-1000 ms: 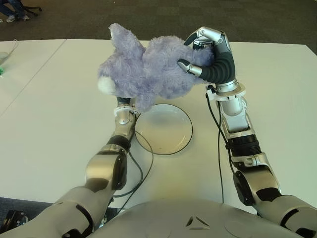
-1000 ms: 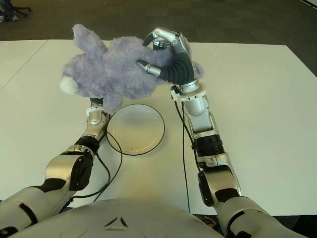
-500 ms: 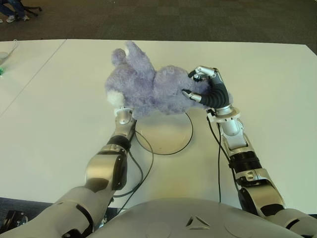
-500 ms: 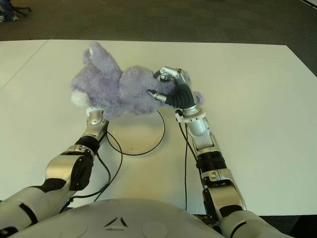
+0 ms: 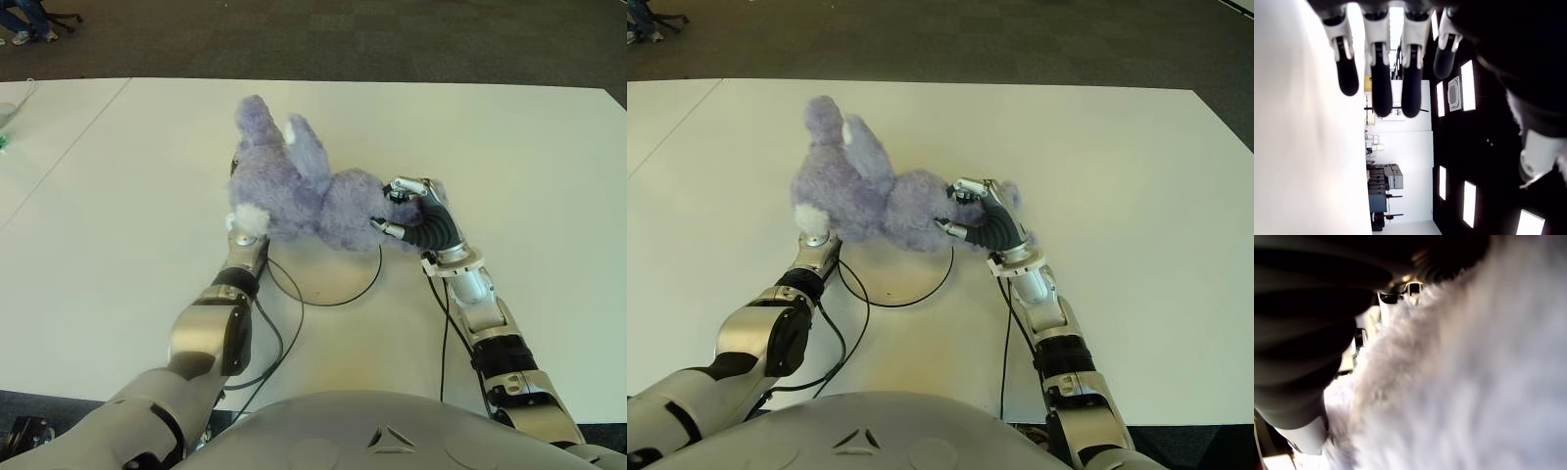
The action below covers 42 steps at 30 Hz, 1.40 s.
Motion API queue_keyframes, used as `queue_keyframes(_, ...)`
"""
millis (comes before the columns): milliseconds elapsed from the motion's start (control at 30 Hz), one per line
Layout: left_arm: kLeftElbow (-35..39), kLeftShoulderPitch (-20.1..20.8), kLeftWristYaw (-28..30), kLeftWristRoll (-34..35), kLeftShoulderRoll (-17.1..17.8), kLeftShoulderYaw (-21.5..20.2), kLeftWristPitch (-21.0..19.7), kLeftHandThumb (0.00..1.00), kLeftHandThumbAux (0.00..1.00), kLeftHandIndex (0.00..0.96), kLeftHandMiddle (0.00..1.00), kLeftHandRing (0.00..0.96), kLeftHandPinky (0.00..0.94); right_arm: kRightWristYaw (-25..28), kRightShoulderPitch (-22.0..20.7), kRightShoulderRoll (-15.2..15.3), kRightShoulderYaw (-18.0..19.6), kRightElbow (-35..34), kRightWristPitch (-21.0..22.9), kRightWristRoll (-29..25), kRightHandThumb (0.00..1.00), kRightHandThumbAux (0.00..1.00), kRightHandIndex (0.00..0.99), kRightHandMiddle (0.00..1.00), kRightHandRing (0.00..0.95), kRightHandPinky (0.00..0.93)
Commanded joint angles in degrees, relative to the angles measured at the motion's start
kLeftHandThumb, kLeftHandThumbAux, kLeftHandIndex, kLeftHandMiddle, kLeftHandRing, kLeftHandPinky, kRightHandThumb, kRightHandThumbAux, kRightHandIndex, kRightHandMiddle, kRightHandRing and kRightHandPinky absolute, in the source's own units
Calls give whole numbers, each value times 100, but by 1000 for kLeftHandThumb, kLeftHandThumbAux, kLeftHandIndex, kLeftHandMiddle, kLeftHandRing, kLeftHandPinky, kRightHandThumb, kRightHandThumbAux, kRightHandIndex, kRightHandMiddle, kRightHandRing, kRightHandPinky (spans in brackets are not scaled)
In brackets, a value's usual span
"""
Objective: Put the doll into the plate.
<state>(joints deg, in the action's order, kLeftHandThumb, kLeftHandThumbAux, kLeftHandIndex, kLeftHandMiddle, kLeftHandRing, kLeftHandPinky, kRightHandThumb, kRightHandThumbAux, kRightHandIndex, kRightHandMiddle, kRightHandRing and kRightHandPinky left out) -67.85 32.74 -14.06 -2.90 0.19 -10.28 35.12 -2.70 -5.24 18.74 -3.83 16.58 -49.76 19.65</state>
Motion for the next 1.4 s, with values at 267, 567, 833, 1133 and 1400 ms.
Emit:
queue_keyframes(267, -940, -1236, -42, -57, -322, 0, -719, 0, 576, 179, 368, 358, 299, 783, 269, 214, -73, 231, 928, -638, 697, 721, 439, 877, 886, 885)
queue_keyframes(567, -946, -1240, -50, -64, -313, 1, -745, 0, 591, 171, 370, 360, 301, 1149, 220, 212, -57, 250, 1384, -937, 695, 721, 438, 874, 875, 864)
queue_keyframes(833, -953, -1235, -28, -63, -317, 0, -776, 0, 589, 178, 369, 362, 314, 1201, 22, 208, -30, 504, 1522, -989, 694, 720, 438, 871, 869, 853)
queue_keyframes(1133, -942, -1232, 92, -2, -353, -44, -700, 0, 588, 181, 366, 361, 317, 1292, -105, 249, 0, 691, 1660, -1074, 694, 721, 438, 870, 867, 844)
queue_keyframes(1400, -942, -1225, 41, 6, -372, -54, -759, 0, 584, 165, 365, 353, 295, 1196, -239, 279, 69, 848, 1723, -1019, 695, 721, 438, 871, 870, 862)
